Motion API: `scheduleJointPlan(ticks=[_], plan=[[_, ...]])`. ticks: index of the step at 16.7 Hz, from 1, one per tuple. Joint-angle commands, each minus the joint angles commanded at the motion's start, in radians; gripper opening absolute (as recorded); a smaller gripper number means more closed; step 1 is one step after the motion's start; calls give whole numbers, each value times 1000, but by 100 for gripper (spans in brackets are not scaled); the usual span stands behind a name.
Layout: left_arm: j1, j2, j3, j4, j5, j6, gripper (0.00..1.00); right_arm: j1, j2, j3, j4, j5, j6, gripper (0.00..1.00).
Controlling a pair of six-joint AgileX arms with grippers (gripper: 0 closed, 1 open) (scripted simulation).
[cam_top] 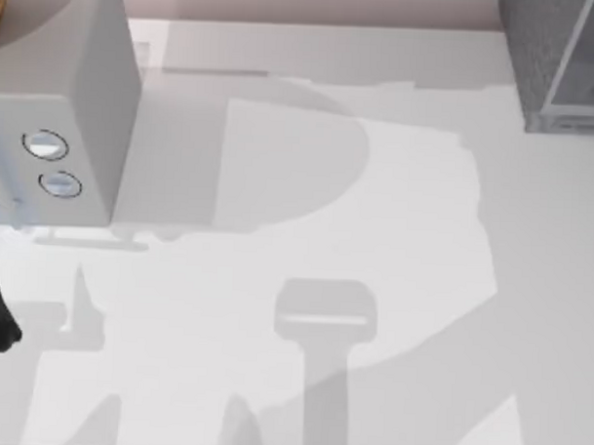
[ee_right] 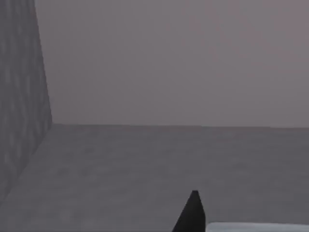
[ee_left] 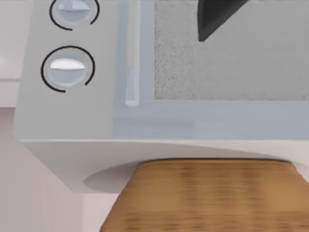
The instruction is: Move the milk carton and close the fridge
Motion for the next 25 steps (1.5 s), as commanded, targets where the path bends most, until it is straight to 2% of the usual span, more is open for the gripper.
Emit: scheduleJointPlan(ticks=[13, 25], plan=[[0, 0, 0, 0, 0, 0, 100, 0, 0, 0, 0, 0, 0, 98], [0, 0, 0, 0, 0, 0, 100, 4, -31, -15, -15, 2, 3, 100]])
